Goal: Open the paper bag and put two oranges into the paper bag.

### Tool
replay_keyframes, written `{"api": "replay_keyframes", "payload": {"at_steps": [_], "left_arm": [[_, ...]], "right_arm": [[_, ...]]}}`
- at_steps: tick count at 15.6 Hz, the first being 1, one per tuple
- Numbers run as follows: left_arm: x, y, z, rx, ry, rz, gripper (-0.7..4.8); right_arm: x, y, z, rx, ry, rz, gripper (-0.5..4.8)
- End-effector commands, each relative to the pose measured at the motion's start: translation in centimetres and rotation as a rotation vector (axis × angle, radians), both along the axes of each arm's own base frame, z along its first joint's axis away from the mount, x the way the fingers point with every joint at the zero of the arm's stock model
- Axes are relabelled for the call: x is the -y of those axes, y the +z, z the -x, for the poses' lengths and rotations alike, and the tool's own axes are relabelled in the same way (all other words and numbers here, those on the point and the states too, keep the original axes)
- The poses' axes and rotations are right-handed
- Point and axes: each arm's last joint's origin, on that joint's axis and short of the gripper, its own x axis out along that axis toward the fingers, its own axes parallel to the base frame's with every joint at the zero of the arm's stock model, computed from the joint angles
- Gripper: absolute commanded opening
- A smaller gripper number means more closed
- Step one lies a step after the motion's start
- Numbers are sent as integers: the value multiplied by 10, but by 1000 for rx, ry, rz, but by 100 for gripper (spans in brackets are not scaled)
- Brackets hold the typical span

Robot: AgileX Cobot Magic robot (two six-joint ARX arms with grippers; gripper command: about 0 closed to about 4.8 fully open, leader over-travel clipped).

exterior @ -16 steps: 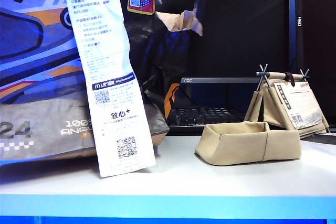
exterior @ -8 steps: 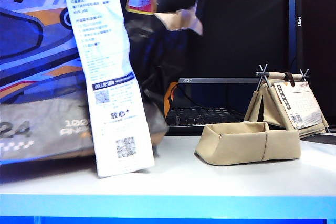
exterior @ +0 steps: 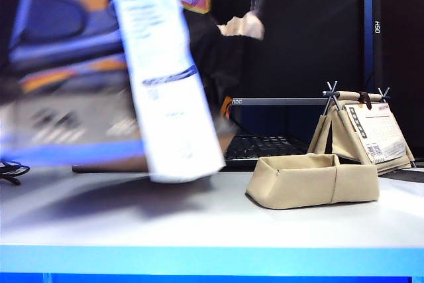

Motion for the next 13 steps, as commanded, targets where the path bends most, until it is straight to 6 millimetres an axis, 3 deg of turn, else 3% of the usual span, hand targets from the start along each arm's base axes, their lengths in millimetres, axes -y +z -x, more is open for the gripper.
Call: {"api": "replay_keyframes", "payload": {"at_steps": [1,2,5,6,8,11,13], "left_arm": [[6,10,-7,95,-30,107,-4],[7,9,-9,98,-30,109,51],[3,8,-14,71,-2,139,316],[3,7,-14,61,-1,156,352],[4,6,-13,41,-12,160,409],[4,7,-11,19,-8,202,408],[-1,12,-7,68,0,167,401]], "right_arm": [[25,30,28,99,-35,-37,279],[32,36,39,102,-41,-36,279],[41,41,54,98,-59,-12,279],[43,41,57,89,-65,-4,279],[45,40,60,62,-87,18,279],[52,44,71,73,-120,38,278],[68,59,94,221,-201,75,269]]}}
